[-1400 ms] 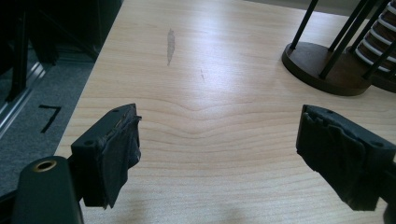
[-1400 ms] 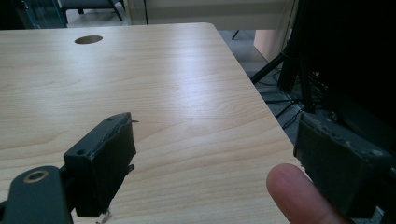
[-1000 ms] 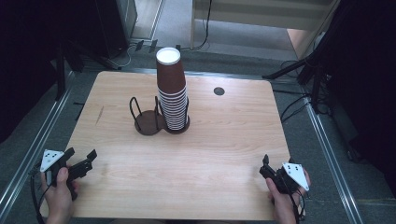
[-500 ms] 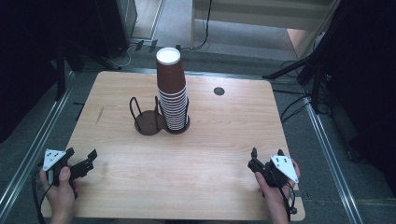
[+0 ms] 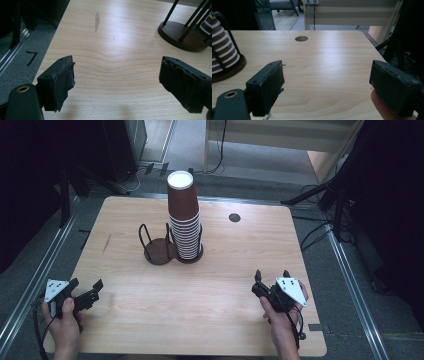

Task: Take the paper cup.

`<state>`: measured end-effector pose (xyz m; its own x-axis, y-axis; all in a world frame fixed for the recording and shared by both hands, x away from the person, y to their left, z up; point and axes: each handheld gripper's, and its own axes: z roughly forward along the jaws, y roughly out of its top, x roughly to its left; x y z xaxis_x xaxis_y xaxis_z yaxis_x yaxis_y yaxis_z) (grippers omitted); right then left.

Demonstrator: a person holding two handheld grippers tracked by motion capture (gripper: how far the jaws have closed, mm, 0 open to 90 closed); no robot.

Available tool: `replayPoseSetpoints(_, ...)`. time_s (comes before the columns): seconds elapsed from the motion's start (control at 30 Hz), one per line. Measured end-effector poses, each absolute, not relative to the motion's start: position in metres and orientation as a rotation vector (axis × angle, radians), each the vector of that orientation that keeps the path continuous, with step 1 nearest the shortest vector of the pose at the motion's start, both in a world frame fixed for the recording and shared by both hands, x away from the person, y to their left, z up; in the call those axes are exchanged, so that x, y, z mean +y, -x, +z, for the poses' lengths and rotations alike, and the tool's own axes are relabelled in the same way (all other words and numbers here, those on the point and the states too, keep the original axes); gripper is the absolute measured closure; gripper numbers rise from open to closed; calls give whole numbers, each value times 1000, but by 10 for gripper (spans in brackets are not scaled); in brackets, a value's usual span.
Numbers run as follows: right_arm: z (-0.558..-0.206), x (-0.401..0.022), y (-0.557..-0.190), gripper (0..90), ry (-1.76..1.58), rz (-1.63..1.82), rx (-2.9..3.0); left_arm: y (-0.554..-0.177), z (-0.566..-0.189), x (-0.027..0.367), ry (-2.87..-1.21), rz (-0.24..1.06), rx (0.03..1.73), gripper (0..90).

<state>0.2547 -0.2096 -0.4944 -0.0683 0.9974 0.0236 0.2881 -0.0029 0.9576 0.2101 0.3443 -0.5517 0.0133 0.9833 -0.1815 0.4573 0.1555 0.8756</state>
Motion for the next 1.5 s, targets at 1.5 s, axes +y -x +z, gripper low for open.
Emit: replayPoseSetpoints(1.5, -438, -110, -282, 88, -1282, 1294, 1547, -212, -551, 341, -1491, 776, 1557, 136)
